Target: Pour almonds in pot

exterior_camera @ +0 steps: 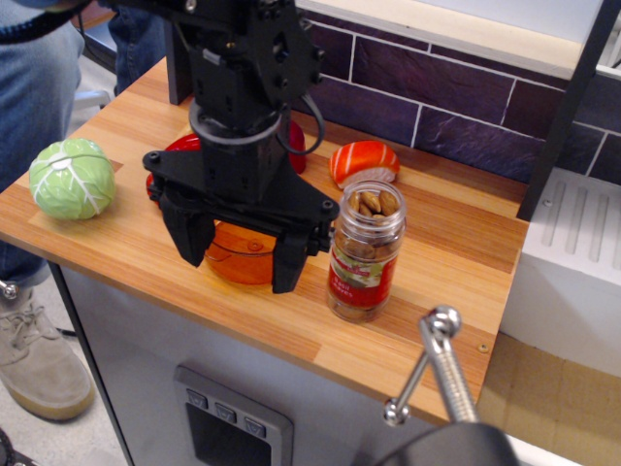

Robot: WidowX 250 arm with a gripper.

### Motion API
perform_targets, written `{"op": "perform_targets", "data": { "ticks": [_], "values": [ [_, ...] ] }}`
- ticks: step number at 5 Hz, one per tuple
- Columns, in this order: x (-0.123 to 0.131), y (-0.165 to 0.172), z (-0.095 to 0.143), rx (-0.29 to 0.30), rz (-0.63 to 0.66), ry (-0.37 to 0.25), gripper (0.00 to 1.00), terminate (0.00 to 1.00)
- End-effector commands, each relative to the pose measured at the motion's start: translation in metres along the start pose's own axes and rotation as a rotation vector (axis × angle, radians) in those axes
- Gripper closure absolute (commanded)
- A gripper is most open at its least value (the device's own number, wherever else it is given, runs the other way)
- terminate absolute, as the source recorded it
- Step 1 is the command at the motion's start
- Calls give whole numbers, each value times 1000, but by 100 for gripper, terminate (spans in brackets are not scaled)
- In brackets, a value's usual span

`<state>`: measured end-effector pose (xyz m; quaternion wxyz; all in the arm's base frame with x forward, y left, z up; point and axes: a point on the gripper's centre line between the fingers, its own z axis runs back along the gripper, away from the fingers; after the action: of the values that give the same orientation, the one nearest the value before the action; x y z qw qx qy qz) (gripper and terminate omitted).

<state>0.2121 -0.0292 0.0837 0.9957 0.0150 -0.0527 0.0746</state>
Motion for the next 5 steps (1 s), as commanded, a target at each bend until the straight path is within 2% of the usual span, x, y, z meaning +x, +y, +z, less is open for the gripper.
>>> {"op": "perform_targets", "data": {
  "ticks": [1, 2, 3, 4, 5],
  "values": [
    [0, 0, 0, 0, 0, 0, 0, 0],
    [4, -23, 16, 43, -187, -18, 0, 0],
    [7, -48, 25, 88, -448, 15, 0, 0],
    [12, -71, 40, 177, -708, 15, 0, 0],
    [23, -102, 40, 336, -982, 147, 0, 0]
  ]
}}
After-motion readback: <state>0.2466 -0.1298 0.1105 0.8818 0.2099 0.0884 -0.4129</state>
